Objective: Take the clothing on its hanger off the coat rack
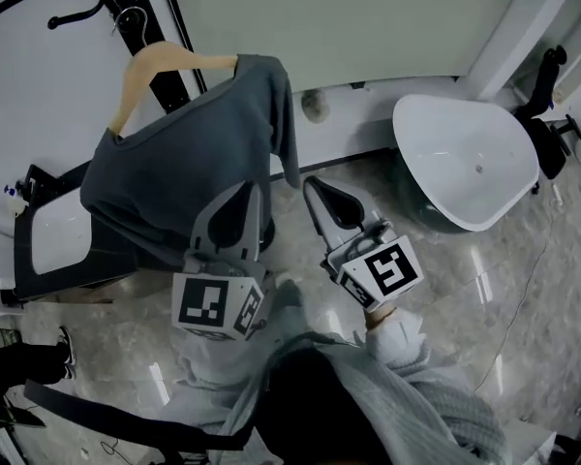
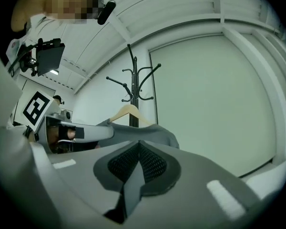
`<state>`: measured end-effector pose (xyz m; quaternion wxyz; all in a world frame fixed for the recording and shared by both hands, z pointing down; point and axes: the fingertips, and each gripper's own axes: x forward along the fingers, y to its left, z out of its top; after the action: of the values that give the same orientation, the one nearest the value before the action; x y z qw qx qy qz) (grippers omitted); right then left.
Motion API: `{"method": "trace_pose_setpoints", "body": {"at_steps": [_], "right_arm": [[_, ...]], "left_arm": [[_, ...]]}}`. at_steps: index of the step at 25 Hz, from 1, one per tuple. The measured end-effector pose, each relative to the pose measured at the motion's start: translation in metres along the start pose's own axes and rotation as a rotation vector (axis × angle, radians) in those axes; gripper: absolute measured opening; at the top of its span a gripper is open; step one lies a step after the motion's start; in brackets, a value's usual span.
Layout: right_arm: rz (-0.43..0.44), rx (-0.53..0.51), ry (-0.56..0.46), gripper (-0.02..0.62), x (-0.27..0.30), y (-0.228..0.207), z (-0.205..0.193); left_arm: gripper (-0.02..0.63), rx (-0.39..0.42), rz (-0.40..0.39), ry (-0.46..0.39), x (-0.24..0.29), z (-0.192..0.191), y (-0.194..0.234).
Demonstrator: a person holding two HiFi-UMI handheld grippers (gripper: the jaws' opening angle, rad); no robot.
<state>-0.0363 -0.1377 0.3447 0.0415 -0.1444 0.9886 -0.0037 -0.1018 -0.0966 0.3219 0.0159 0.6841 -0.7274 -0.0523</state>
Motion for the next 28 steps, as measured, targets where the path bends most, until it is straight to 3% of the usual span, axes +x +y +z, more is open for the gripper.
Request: {"method": "trace_pose_setpoints", "body": {"at_steps": [7, 11, 17, 21, 28], "right_arm": [[0.167, -0.038, -0.059, 0.003, 0.094, -0.029, 0.03], [0.276, -0.012, -0.087, 0.003, 0.14, -0.033, 0.039], [0.445, -0.004, -0.11, 0.003, 0.184, -0.029, 0.052], [0.56, 0.055, -0.094, 0.003, 0.2, -0.031, 0.056], [0.699, 0.033, -0.112, 0.005, 0.221, -0.052, 0.079]], "left_arm": [[0.003, 0.048, -0.004, -0.033, 0.061, 0.029, 0.034], [0.003, 0.04, 0.057, -0.013, 0.069, 0.031, 0.07], [0.003, 0.058, 0.228, -0.064, 0.064, 0.052, 0.113], [0.003, 0.012, 0.24, -0.122, 0.055, 0.07, 0.124], [0.006, 0.124, 0.296, -0.077, 0.03, 0.091, 0.141]]}}
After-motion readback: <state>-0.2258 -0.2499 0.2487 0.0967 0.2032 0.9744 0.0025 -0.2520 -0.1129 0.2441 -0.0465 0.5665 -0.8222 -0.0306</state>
